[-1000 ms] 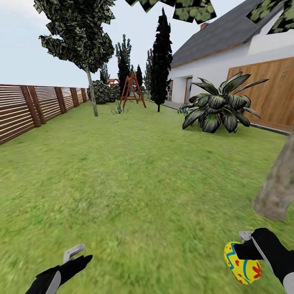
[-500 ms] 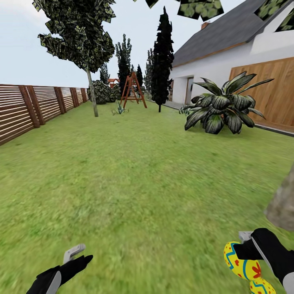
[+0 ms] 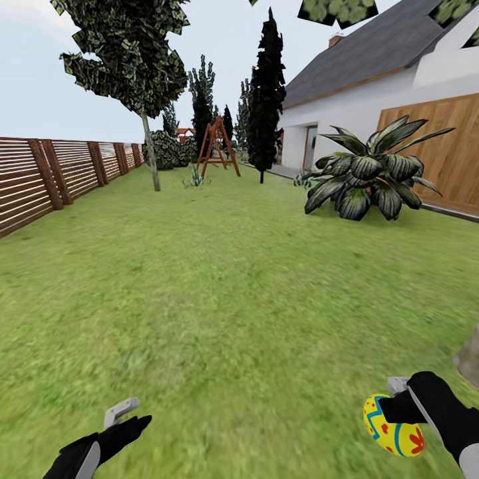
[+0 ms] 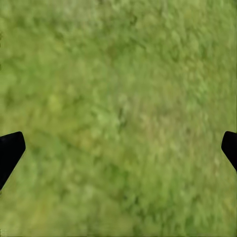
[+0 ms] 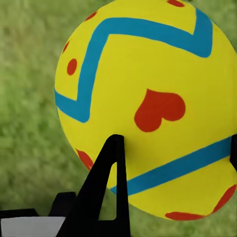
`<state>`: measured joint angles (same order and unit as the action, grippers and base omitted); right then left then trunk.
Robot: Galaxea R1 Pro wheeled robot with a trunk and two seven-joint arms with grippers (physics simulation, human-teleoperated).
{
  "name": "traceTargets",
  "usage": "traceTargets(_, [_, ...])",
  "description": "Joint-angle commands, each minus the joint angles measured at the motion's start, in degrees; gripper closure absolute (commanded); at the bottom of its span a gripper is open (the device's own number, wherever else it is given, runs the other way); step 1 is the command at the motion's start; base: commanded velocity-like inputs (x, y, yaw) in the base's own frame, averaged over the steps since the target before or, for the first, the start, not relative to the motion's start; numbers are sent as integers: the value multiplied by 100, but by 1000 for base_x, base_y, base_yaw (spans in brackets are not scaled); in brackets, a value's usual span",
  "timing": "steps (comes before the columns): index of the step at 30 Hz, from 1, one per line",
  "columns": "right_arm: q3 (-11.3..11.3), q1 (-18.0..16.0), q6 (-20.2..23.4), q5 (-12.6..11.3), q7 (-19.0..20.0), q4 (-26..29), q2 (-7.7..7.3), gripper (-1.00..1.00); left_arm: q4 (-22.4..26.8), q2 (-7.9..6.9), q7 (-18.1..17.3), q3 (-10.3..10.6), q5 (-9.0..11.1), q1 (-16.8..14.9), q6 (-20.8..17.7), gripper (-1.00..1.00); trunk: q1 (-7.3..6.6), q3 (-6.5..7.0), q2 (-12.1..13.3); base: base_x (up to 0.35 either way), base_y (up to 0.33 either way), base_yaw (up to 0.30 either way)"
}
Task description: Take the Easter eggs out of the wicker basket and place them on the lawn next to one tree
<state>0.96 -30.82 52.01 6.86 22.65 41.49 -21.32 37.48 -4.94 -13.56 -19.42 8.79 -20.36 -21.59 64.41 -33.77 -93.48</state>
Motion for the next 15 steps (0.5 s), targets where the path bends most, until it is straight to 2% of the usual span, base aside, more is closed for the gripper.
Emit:
traceTargets(1, [10,-3,20,61,46,8,5,100,5,2,-16,-18,50,-3,-47,-100,3,-6,-3,317,175,0])
traceTargets(15, [-25,-3,20,64,46,8,61,100,-4,15,-15,-9,44,-3,-33,-100,3,-6,-3,317,168,0])
